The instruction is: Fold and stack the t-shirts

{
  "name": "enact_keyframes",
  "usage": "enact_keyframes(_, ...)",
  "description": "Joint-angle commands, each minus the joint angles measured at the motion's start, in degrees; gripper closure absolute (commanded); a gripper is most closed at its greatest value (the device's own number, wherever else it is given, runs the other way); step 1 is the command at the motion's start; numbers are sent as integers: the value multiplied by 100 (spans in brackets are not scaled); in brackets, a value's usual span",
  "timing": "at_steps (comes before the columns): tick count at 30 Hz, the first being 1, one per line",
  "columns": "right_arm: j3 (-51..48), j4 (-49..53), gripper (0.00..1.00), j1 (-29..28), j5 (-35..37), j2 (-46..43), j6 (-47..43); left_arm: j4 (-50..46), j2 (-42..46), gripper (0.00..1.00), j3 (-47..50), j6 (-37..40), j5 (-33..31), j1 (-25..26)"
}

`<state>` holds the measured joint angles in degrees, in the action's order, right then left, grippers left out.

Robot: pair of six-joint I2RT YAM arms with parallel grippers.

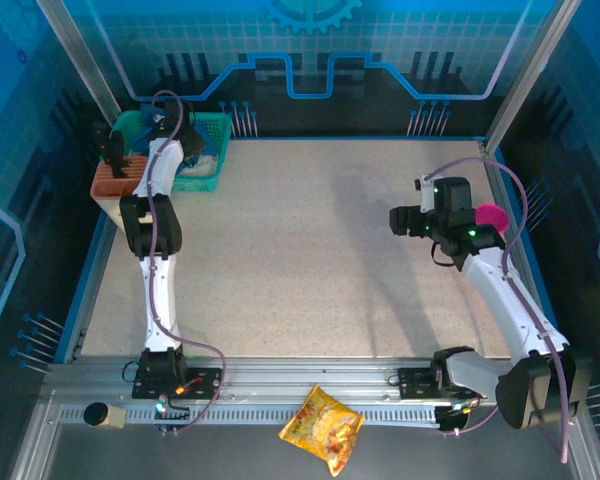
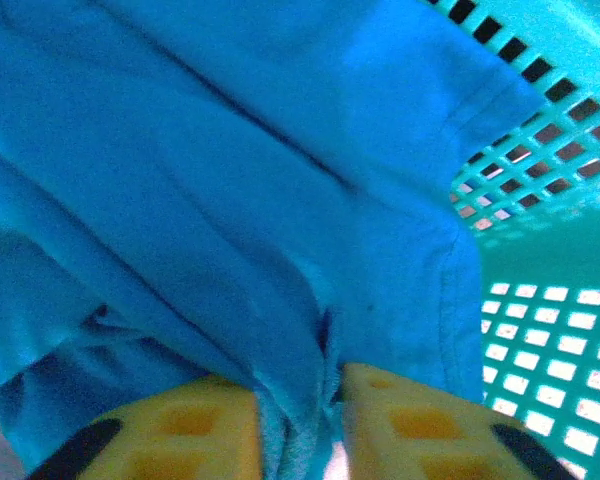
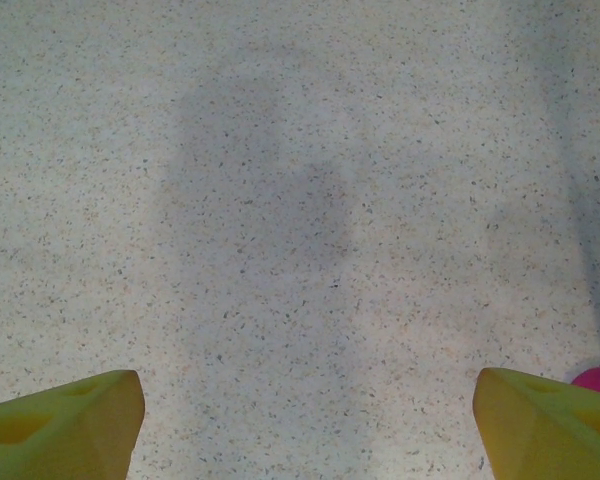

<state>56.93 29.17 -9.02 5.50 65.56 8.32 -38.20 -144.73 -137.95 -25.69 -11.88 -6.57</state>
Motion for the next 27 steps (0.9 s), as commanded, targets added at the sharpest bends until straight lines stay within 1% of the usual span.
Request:
enact_keyframes(1, 53, 119, 16, -118, -44, 30, 91, 388, 217, 100, 231, -135, 335, -55)
enact_keyframes(5, 64, 124, 17, -167, -30, -76, 110, 743, 893, 100, 564, -67, 546, 52)
enact_keyframes(10, 5, 101, 18, -179, -5, -292, 148, 757, 1825, 100, 480, 260, 647, 340)
enact_keyframes(15, -124, 71, 18, -193, 2, -567, 169, -109, 2302, 100, -379, 246, 1177, 536)
enact_keyframes(18, -186, 80, 17, -191, 13, -725, 153, -500, 2680, 100, -462, 314, 1510, 741)
enact_keyframes(21, -253, 81, 16, -182, 47, -875, 127, -841, 3138, 100, -241, 481, 1758, 1096)
enact_keyframes(23, -297, 63, 16, -180, 68, -949, 109, -1038, 3428, 100, 85, 503, 2083, 1375)
enact_keyframes(25, -305, 46, 15, -176, 58, -974, 100, -1078, 3741, 100, 606, 570, 2317, 1739)
enact_keyframes(27, -322, 37, 15, -173, 48, -968, 100, -972, 4053, 100, 1304, 689, 2243, 2240)
